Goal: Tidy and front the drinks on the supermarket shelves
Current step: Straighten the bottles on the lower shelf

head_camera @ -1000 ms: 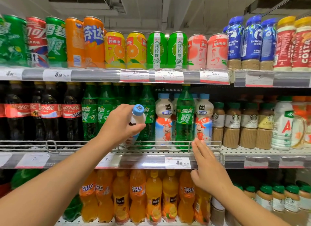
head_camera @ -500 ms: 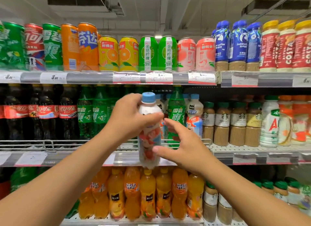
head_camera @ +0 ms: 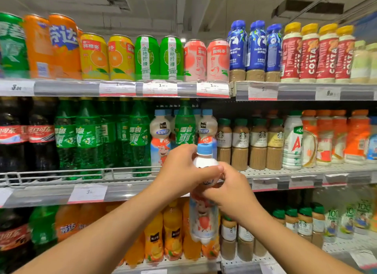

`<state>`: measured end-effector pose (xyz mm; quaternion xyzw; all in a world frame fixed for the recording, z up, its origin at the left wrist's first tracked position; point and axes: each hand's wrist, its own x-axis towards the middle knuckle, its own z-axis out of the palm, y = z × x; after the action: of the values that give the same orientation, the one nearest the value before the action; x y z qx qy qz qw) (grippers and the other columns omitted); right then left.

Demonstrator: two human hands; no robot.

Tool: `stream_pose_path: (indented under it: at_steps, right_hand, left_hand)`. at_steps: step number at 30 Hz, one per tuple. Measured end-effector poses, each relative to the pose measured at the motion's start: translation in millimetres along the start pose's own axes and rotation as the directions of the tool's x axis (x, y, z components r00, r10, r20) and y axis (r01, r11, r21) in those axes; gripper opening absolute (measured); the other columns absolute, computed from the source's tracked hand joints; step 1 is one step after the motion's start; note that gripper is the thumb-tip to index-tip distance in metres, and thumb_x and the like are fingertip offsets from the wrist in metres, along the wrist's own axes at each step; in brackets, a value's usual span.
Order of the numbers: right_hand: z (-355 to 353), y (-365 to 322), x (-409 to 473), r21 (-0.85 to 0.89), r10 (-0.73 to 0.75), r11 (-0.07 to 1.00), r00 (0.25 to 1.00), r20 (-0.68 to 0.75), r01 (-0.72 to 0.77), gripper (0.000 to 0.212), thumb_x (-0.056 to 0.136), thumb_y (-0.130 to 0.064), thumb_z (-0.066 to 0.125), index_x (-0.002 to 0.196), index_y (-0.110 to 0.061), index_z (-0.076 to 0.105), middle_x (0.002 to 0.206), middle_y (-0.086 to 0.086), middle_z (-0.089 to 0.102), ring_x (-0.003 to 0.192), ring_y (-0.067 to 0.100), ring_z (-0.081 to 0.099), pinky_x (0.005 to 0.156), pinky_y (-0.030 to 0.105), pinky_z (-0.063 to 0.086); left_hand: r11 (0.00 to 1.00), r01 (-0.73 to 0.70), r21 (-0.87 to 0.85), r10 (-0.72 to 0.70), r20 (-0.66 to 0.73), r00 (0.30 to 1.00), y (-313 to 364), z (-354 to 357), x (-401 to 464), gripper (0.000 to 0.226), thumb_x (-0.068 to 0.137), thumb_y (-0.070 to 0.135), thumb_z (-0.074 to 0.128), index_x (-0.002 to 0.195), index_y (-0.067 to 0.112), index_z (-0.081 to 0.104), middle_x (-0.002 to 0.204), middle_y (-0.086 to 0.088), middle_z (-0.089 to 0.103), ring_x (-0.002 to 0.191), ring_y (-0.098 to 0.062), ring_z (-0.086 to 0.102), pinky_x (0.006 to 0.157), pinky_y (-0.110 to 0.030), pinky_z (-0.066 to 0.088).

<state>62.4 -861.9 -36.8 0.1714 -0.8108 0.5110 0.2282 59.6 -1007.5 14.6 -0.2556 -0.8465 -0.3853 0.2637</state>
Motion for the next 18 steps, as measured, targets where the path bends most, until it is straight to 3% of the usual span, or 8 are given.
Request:
stream_pose_path:
  at_steps: [2,3,5,8,11,13,15,18]
  right_hand:
    - [-8.5,4.4,0.8,0.002,0.0,1.0,1.0,-0.01,0.0,0.048,0.047,-0.052,0.074,0.092,-0.045,0.061,0.088,-0.02,0.069,0.079,-0.003,0.065,0.061,0.013,0.048]
    - [-12.8,6.3,0.9,0.012,0.006,1.0,1.0,-0.016,-0.006,0.049,0.049,-0.054,0.076,0.093,-0.04,0.061,0.088,-0.018,0.069,0.078,-0.002,0.066,0.061,0.015,0.05]
    - [-21.1,10.3,1.6,0.04,0.019,0.999,0.999,-0.031,-0.018,0.05,0.054,-0.055,0.082,0.095,-0.034,0.062,0.089,-0.019,0.071,0.077,0.0,0.068,0.063,0.019,0.053]
    - [-31.5,15.4,1.2,0.05,0.025,0.998,0.999,-0.038,-0.023,0.049,0.058,-0.051,0.084,0.098,-0.034,0.062,0.091,-0.021,0.071,0.079,-0.001,0.069,0.064,0.02,0.055]
    - [-39.9,21.0,0.1,0.059,0.025,0.998,0.999,-0.042,-0.022,0.049,0.058,-0.051,0.085,0.098,-0.035,0.062,0.091,-0.022,0.071,0.08,-0.003,0.068,0.061,0.017,0.053]
    - [-45.1,24.6,-1.2,0.062,0.034,0.998,0.999,-0.036,-0.031,0.051,0.056,-0.055,0.083,0.098,-0.037,0.062,0.091,-0.024,0.071,0.081,-0.004,0.068,0.06,0.014,0.053]
    - [-50.9,28.8,-3.0,0.067,0.048,0.997,0.998,-0.027,-0.046,0.05,0.056,-0.055,0.083,0.097,-0.037,0.062,0.092,-0.025,0.07,0.082,-0.004,0.068,0.061,0.014,0.053]
    - [-59.1,36.5,-4.9,0.082,0.071,0.994,0.997,-0.017,-0.069,0.049,0.058,-0.051,0.086,0.098,-0.037,0.062,0.092,-0.023,0.071,0.082,-0.003,0.068,0.062,0.016,0.055]
  left_hand:
    - [0.996,0.032,-0.079,-0.025,0.088,0.996,1.4,-1.8,7.9,0.022,0.074,0.056,0.072,0.082,0.037,0.065,0.074,0.019,0.065,0.068,0.007,0.058,0.06,-0.011,0.044]
    - [0.99,0.058,-0.126,-0.046,0.094,0.995,0.2,-4.7,15.7,0.03,0.077,0.06,0.068,0.098,0.038,0.067,0.089,0.02,0.068,0.081,0.007,0.061,0.072,-0.016,0.051]
    - [0.986,0.086,-0.14,-0.091,-0.03,0.995,-2.6,-14.3,38.6,0.054,0.084,0.056,0.063,0.128,0.025,0.058,0.119,0.01,0.064,0.108,-0.006,0.06,0.092,-0.029,0.052]
    - [0.989,0.084,0.123,-0.053,-0.236,0.97,-3.6,-24.2,78.3,0.063,0.088,0.045,0.061,0.14,0.012,0.046,0.137,-0.005,0.052,0.125,-0.019,0.049,0.105,-0.034,0.04]
    - [0.95,0.116,0.288,-0.031,-0.283,0.959,-5.9,-19.9,108.0,0.054,0.089,0.044,0.059,0.129,0.008,0.051,0.131,-0.011,0.049,0.116,-0.026,0.049,0.089,-0.03,0.036]
    - [0.924,0.195,0.329,-0.094,-0.299,0.95,-10.0,-14.2,120.4,0.043,0.089,0.044,0.059,0.113,0.01,0.05,0.122,-0.012,0.049,0.097,-0.025,0.048,0.077,-0.031,0.035]
    - [0.912,0.267,0.311,-0.169,-0.307,0.936,-16.0,-8.0,128.5,0.038,0.088,0.043,0.061,0.103,0.015,0.04,0.115,-0.012,0.05,0.089,-0.024,0.046,0.071,-0.035,0.037]
    - [0.924,0.297,0.239,-0.216,-0.313,0.925,-24.2,-0.8,137.8,0.047,0.086,0.042,0.066,0.112,0.014,0.038,0.114,-0.01,0.052,0.09,-0.025,0.05,0.069,-0.036,0.042]
